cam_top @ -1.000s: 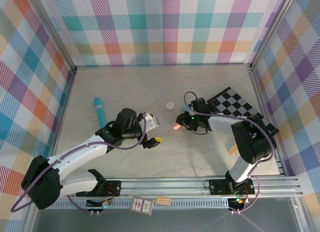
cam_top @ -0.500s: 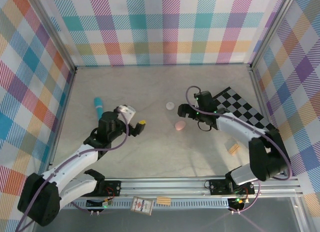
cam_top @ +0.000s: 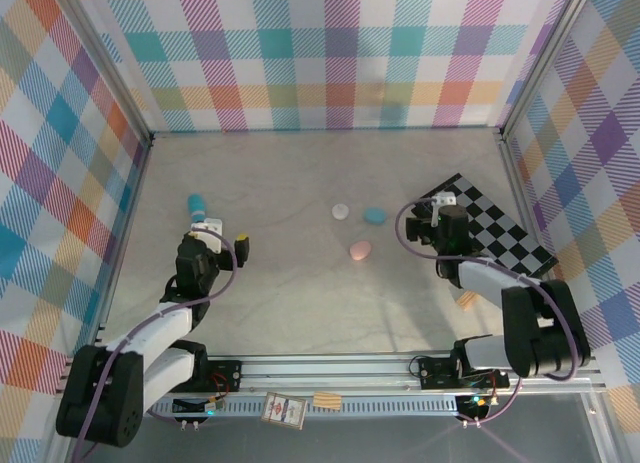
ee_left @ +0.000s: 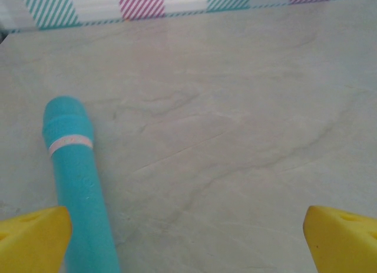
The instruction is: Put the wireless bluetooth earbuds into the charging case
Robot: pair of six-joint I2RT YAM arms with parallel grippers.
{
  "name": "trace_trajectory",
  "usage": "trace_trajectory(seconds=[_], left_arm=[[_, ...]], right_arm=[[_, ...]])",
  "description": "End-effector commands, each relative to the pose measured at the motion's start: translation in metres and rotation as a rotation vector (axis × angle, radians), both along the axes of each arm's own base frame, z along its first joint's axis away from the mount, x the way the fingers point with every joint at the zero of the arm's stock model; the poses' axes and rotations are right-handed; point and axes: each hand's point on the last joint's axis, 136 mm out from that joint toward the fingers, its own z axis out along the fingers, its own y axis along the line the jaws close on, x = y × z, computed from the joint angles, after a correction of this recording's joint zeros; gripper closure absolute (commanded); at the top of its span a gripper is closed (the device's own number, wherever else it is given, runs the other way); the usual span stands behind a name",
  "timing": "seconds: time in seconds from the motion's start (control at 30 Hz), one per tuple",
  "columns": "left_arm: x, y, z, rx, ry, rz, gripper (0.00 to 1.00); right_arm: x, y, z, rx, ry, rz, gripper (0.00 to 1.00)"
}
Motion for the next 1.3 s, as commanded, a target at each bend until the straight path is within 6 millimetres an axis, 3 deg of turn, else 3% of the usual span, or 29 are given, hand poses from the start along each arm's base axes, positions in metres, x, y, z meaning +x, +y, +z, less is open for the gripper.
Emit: trace_trajectory(seconds=[0.0, 0.1, 0.3, 0.53, 1.27], left_arm=[[0.013, 0.007, 0.016, -0.06, -0.107, 0.018, 0.0], [0.024, 0.01, 0.015, -0.075, -0.115, 0.011, 0.0], [0.05, 0.009, 0.009, -0.156, -0.109, 0.0, 0.0], [0.071, 0.006, -0.025, -0.152, -0.031, -0.012, 0.0], [0.077, 0.007, -0.032, -0.137, 0.039, 0.009, 0.0]], right_arm=[[0.019, -0.006, 0.03, 0.046, -0.2, 0.03, 0.01], [0.021, -0.016, 0.02, 0.091, -0.21, 0.012, 0.01], [0.027, -0.018, 0.006, 0.111, -0.185, 0.016, 0.01], [0.028, -0.019, 0.005, 0.119, -0.178, 0.012, 0.01], [0.028, -0.02, 0.005, 0.12, -0.173, 0.01, 0.01]])
